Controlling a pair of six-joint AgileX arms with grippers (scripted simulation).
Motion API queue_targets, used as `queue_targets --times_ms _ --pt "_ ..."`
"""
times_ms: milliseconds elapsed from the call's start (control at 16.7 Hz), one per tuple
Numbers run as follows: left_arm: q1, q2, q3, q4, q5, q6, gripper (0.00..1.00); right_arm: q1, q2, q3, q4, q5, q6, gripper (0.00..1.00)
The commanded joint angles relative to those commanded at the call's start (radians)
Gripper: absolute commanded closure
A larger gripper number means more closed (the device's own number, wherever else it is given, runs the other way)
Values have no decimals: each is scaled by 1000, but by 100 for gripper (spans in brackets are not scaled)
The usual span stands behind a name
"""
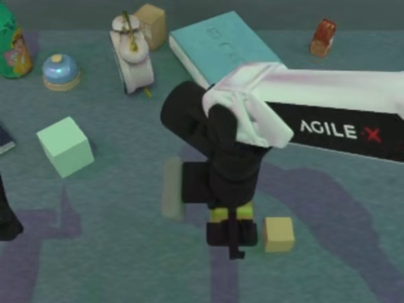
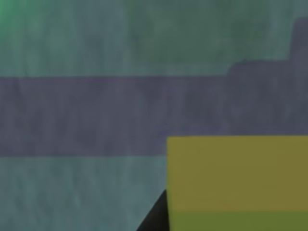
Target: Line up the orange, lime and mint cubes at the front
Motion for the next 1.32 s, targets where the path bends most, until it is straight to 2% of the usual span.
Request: queue_targets --times_ms 240,480,1260,1320 --pt "0 0 0 0 0 0 0 4 41 -86 128 1 -1 100" --pt "0 0 0 0 0 0 0 4 45 -94 137 1 -1 100" --pt "0 0 0 0 0 0 0 4 45 -94 137 1 -1 2" --pt "0 0 0 0 0 0 0 4 45 -94 137 1 -1 0"
